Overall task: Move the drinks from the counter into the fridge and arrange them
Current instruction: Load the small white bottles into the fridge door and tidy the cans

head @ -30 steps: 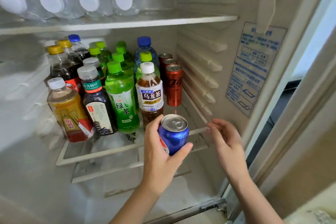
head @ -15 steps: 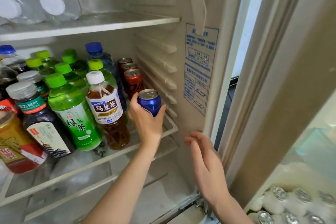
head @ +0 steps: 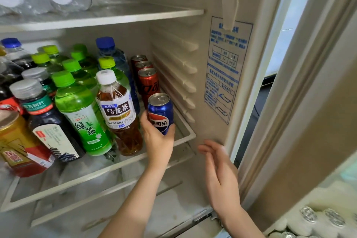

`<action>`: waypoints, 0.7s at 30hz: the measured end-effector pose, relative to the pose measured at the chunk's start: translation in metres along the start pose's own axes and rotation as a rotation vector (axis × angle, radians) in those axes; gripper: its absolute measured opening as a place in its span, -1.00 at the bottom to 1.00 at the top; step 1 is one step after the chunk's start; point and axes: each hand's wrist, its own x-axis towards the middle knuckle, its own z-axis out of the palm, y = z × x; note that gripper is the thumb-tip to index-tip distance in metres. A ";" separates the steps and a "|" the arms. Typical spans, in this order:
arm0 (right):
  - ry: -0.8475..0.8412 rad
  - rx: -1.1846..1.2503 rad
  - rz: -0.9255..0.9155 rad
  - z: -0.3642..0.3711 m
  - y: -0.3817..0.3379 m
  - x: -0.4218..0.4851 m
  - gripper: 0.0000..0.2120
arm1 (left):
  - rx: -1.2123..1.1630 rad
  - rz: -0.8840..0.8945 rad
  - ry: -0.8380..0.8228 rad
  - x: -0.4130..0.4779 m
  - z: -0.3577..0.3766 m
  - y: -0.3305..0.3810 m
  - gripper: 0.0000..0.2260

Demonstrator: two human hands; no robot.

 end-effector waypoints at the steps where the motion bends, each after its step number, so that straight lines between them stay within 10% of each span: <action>1: 0.009 0.002 0.002 0.001 0.000 0.000 -0.78 | 0.029 -0.001 0.018 0.001 0.001 0.002 -0.27; 21: 0.000 -0.020 -0.030 -0.003 0.005 0.002 -0.79 | 0.068 -0.137 0.094 0.022 0.023 0.009 -0.18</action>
